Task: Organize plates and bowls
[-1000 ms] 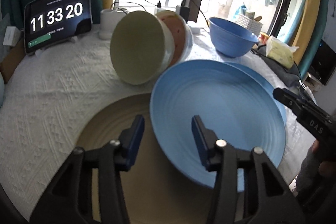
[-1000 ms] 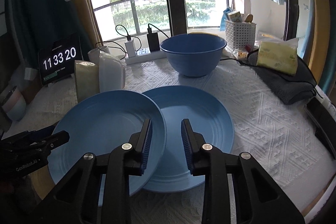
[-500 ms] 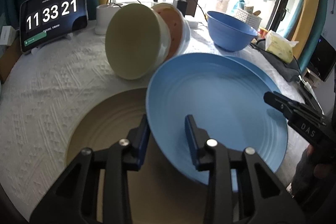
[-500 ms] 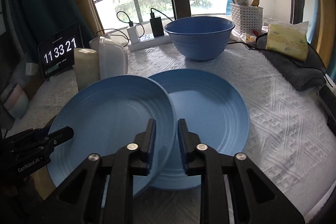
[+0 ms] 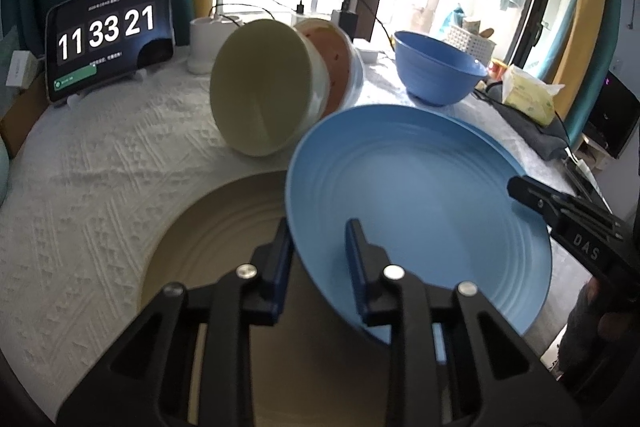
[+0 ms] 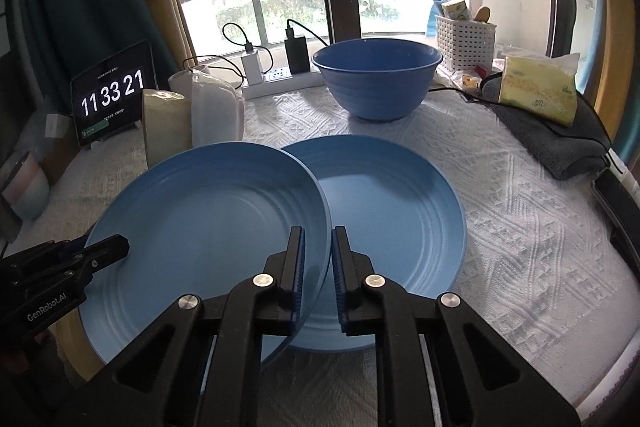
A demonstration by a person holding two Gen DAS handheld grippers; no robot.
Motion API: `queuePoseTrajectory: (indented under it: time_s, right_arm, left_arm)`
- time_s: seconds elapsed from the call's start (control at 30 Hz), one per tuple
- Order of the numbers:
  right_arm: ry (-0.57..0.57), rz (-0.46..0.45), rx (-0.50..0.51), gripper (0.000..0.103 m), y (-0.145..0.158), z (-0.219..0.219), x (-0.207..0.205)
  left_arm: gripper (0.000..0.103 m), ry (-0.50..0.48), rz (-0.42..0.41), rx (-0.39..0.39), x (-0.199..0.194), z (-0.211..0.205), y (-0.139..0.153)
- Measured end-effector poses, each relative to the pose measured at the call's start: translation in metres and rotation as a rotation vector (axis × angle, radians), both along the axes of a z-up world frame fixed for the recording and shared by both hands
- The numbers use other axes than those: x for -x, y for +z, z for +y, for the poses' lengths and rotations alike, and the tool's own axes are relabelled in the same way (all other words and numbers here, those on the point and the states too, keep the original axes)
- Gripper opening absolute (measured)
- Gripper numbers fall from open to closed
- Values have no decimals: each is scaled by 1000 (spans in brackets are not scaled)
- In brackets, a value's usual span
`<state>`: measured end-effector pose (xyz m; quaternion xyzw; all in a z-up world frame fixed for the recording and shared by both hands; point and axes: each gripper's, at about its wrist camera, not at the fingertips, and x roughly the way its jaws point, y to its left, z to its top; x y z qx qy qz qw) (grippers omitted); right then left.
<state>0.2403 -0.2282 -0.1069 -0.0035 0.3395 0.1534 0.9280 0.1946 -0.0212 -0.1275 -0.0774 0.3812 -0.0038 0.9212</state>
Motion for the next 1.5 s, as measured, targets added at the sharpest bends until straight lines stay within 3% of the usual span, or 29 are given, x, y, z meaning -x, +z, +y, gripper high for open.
queuePoseTrajectory:
  time_s: [0.97,1.5]
  right_arm:
    - [67,-58,60,15,19,56,47]
    - [121,-10,96,15,2,96,50]
  left_arm:
    - [27,82,-94,19,64,57,16]
    - [27,128,-42,24,75,85,-7]
